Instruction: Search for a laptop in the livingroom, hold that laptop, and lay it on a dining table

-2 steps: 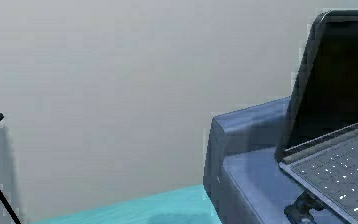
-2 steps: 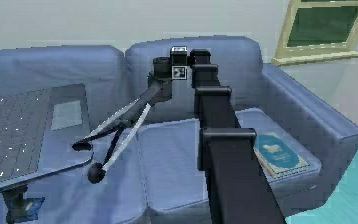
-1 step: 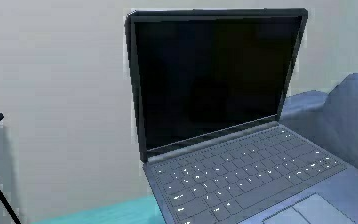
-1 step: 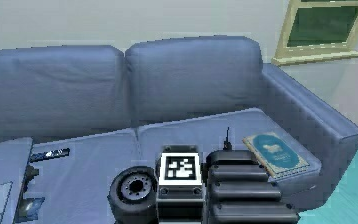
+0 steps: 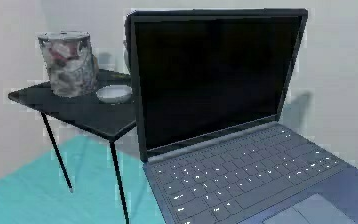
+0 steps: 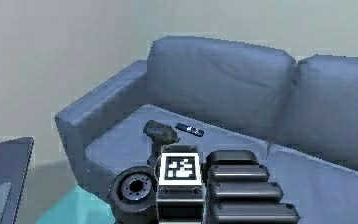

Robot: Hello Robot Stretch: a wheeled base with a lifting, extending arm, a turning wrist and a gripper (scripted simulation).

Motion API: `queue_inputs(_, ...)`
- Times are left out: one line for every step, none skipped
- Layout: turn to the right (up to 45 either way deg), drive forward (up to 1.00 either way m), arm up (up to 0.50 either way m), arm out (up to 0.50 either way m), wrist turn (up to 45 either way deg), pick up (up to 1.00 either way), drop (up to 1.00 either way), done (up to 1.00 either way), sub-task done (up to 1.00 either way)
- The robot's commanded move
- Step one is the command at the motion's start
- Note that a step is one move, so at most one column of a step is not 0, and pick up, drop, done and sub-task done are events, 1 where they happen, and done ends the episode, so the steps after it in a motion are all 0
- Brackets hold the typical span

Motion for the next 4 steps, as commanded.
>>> queue_inputs(-45.0, 0.00, 0.00, 0.00, 0.0, 0.00, 0.00, 0.00, 0.00)
queue_inputs(-45.0, 0.00, 0.00, 0.00, 0.0, 0.00, 0.00, 0.00, 0.00)
queue_inputs(-36.0, 0.00, 0.00, 0.00, 0.0, 0.00, 0.00, 0.00, 0.00)
queue_inputs(0.0, 1.00, 0.00, 0.00, 0.0, 0.00, 0.00, 0.00, 0.00)
